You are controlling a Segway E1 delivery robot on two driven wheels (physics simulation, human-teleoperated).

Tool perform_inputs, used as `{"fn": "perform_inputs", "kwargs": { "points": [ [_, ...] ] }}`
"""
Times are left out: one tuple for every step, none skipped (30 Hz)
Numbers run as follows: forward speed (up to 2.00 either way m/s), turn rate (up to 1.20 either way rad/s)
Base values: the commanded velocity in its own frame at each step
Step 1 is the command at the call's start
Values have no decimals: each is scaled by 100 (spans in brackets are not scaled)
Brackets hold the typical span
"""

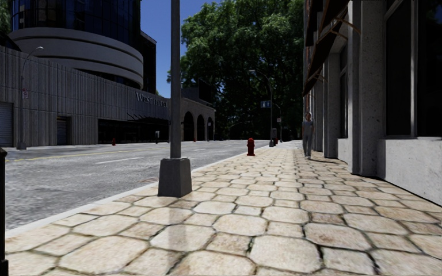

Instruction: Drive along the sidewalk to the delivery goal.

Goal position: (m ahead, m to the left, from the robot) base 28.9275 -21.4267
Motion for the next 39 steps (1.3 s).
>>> {"fn": "perform_inputs", "kwargs": {
  "points": [
    [200, -31],
    [200, -32],
    [200, -32],
    [200, -32],
    [200, -32],
    [200, -32],
    [200, -32],
    [200, -32],
    [200, -32],
    [200, -32],
    [200, -32],
    [200, -32],
    [200, -32],
    [200, -32],
    [200, -32],
    [200, -32],
    [200, -32],
    [200, -32],
    [200, -32],
    [200, -32],
    [200, -32],
    [200, -32],
    [200, -32],
    [200, -32],
    [200, -32],
    [200, -32],
    [200, -32],
    [200, -32],
    [200, -32],
    [200, -32],
    [200, -32],
    [200, -32],
    [200, -32],
    [200, -32],
    [200, -32],
    [200, -32],
    [200, -32],
    [200, -32],
    [200, -32]
  ]
}}
